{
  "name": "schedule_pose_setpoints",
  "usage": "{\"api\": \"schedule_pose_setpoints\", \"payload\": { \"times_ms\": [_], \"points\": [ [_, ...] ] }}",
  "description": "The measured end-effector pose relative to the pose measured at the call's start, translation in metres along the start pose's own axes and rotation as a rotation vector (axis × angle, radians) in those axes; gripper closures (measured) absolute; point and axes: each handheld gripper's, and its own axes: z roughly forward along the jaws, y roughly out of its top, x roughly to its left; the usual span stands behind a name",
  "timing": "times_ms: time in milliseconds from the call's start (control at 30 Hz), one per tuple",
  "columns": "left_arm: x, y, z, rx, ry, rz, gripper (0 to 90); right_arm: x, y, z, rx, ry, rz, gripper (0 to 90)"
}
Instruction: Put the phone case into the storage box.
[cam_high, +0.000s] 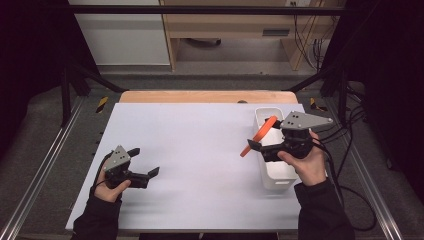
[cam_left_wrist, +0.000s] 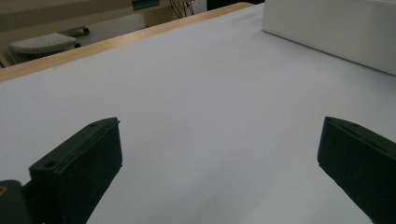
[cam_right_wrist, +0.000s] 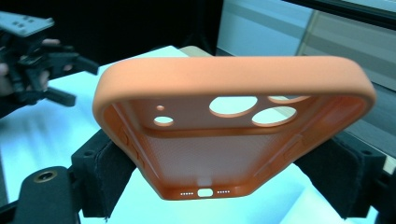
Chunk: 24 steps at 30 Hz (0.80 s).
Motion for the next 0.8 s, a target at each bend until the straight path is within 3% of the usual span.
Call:
{"api": "schedule_pose_setpoints", "payload": {
  "times_ms": [167,433,800],
  "points": [
    [0.002,-0.002,-0.002,0.0,0.006,-0.003,0.0,-0.011,0.007,0.001,0.005,-0.057,0.043,16.0],
    [0.004,-0.007,-0.003,0.012,0.009,0.003,0.0,-0.025,0.012,0.004,0.025,-0.129,0.063,16.0],
    [0.005,-0.011,-0.005,0.014,0.007,0.014,0.0,-0.045,0.02,0.009,0.025,-0.248,0.133,15.9]
  ]
}}
